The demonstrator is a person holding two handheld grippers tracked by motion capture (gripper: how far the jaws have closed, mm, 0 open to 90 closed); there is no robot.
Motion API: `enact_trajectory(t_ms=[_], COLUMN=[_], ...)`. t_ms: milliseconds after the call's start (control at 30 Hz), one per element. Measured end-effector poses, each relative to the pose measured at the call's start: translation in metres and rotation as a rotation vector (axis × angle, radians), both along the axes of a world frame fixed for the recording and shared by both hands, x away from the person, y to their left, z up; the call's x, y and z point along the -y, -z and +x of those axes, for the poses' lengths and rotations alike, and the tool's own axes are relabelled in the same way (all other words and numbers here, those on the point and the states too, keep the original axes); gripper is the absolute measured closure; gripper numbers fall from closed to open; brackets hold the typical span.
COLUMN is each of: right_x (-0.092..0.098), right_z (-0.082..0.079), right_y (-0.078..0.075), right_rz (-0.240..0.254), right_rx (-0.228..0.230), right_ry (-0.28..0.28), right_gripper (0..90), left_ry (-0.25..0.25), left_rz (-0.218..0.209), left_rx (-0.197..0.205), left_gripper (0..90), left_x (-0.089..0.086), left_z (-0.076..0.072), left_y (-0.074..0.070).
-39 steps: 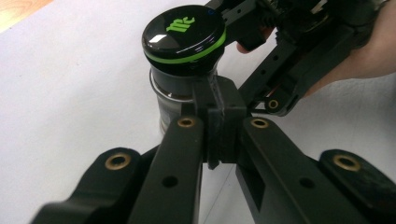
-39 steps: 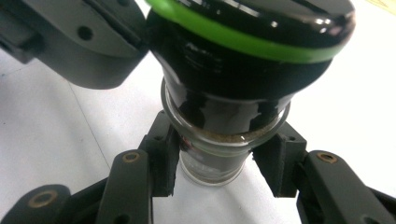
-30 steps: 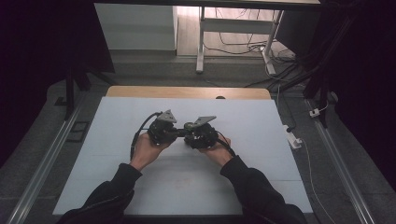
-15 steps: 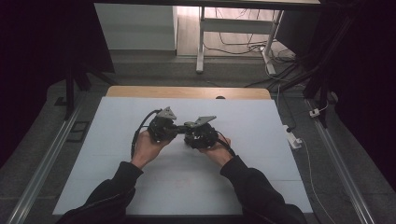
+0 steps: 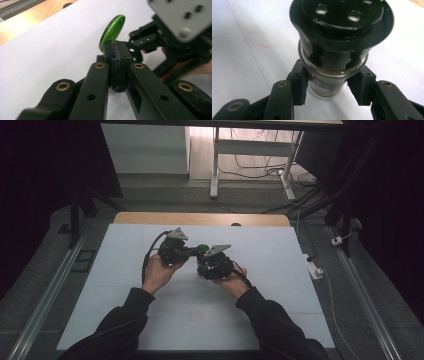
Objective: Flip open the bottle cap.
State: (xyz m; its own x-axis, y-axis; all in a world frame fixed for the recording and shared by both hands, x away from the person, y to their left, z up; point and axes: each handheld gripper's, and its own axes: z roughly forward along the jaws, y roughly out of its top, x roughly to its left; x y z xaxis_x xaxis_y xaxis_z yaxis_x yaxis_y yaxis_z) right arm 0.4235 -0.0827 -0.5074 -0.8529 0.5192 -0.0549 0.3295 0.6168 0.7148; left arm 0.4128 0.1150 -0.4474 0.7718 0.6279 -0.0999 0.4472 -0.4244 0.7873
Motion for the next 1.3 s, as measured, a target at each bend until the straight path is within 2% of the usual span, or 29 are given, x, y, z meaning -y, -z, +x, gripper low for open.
enact_trajectory(t_ms=[100,233,400,700,800,967,1133,1300], right_x=[0.0,0.0,0.001,0.0,0.001,0.003,0.006,0.009], right_z=[0.0,0.0,0.001,0.001,0.0,0.0,-0.004,-0.007], right_y=[0.0,0.0,0.0,0.0,0.0,-0.003,-0.007,-0.011], right_rz=[0.001,0.002,0.003,-0.001,-0.009,0.011,0.02,0.027], right_rx=[-0.002,-0.001,0.0,-0.001,0.002,-0.001,-0.013,-0.037], right_ry=[0.001,-0.003,-0.006,-0.006,-0.001,0.007,0.016,0.021], right_gripper=[52.7,52.6,52.5,51.7,47.8,41.3,34.7,29.3], left_ry=[-0.013,-0.012,-0.008,-0.001,0.001,0.003,0.003,0.022], left_rz=[-0.004,0.014,0.015,0.006,0.001,0.004,0.01,0.024], left_rx=[-0.013,-0.026,-0.022,-0.031,-0.037,-0.037,-0.044,-0.051], left_gripper=[88.7,88.7,88.3,81.6,78.2,70.6,62.2,51.7], left_x=[-0.001,-0.002,-0.003,-0.008,-0.01,-0.012,-0.016,-0.021], left_z=[0.005,0.007,0.005,0.0,-0.002,-0.007,-0.014,-0.025], left_y=[0.003,0.007,0.007,0.006,0.006,0.005,0.004,0.001])
